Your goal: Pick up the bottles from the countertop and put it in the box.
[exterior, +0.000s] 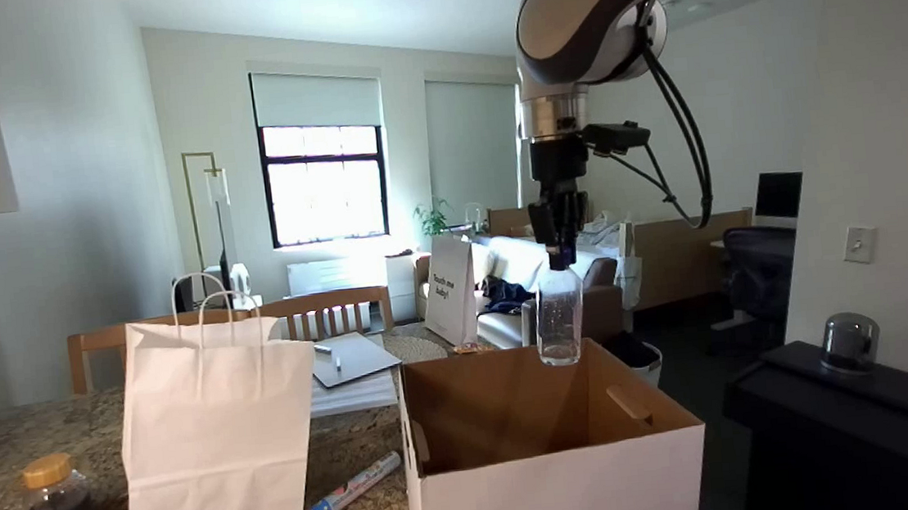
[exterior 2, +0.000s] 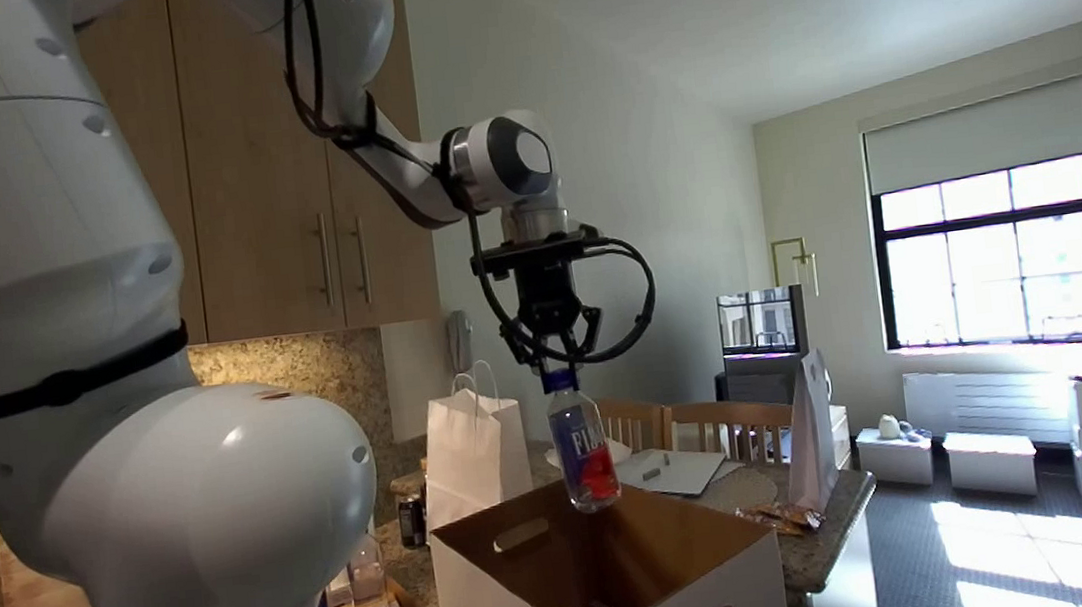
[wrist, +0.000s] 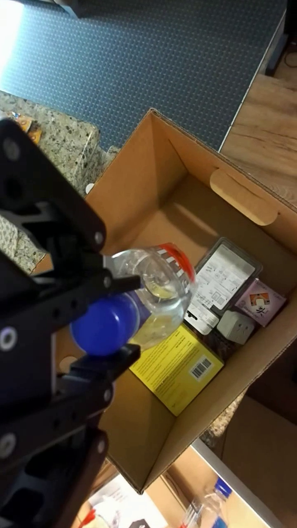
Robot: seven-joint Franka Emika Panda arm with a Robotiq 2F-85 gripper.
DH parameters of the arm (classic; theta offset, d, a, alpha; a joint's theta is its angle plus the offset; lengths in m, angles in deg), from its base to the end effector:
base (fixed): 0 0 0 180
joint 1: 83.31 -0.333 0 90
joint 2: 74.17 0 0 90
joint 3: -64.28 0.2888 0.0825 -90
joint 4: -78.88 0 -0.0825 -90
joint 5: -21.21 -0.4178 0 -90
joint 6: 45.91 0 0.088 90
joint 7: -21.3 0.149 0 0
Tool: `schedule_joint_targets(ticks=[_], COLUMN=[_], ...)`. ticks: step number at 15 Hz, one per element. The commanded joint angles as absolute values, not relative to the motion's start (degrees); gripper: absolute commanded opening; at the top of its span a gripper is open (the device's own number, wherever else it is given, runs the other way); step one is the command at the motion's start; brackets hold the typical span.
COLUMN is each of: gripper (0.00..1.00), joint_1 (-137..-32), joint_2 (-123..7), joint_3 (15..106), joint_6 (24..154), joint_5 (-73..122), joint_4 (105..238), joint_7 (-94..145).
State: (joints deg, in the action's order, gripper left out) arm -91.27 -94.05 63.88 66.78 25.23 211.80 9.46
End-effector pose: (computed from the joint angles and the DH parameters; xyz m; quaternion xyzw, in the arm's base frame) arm 0.4801 0.0564 0.3957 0.9828 0.1820 -0.0042 0.0310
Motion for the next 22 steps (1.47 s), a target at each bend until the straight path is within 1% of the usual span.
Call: schedule_joint_targets(ticks=[1,3,4,7,8,11,16,22], gripper=[0.15,0.15,0.36,0.36,0.15,0.15,0.15,0.14], joint_1=[-90.5,-90.9,-90.2,-90.3,-90.3,-90.6,-89.5,-86.7], joint_2=[-91.2,-91.3,-90.9,-90.6,-90.6,-86.4,-77.3,-66.6], joint_3=[64.4,64.5,65.0,65.2,65.2,65.6,65.3,65.0], joint_6=[69.4,69.2,68.2,68.2,68.2,69.8,65.9,55.0], joint_5=[22.9,21.2,23.2,22.5,22.5,21.5,20.1,14.5], joint_4=[212.0,212.2,211.7,211.7,211.6,209.6,200.6,188.0], joint_7=[8.9,8.0,9.2,9.2,9.2,9.1,9.7,5.8])
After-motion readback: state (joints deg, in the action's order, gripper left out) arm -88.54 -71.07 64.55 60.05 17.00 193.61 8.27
